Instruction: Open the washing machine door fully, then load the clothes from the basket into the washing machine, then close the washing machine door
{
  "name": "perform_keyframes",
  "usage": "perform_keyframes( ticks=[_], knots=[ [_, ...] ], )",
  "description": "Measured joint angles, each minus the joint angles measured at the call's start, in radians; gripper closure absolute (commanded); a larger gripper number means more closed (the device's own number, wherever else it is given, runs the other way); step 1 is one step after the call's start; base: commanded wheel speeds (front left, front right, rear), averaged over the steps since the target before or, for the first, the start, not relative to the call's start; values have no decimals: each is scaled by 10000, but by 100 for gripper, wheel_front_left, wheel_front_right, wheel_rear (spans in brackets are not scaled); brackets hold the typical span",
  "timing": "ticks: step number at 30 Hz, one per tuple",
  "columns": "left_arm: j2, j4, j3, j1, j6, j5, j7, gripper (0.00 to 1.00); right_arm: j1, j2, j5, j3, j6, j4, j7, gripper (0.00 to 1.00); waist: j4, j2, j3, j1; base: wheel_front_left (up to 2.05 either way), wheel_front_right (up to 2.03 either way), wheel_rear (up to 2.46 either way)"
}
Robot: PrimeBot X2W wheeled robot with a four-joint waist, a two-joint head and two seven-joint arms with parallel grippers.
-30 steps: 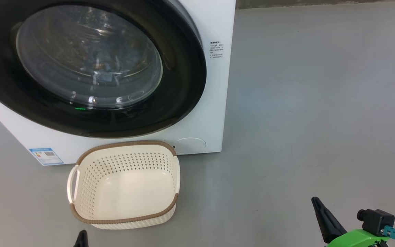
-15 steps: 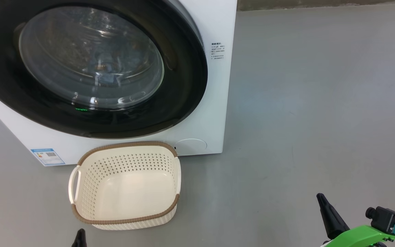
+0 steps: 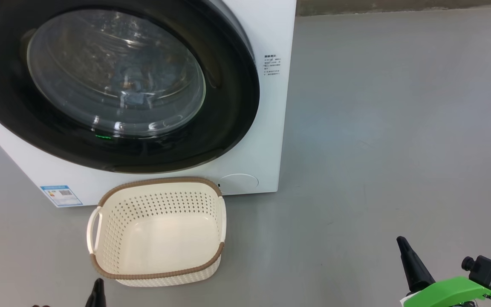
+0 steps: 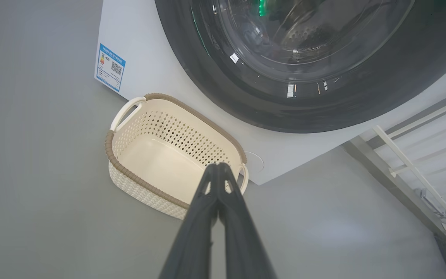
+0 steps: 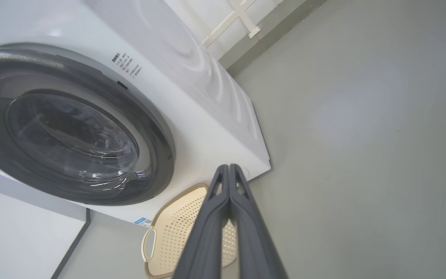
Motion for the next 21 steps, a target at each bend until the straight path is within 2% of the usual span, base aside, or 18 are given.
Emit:
perform_keyframes(
  ticks=[21],
  knots=[
    [67, -207, 73, -206, 0, -2219, 616, 100, -2, 284, 1822, -556, -2, -301, 568, 100, 64, 0, -94, 0, 0, 0, 0]
  ],
)
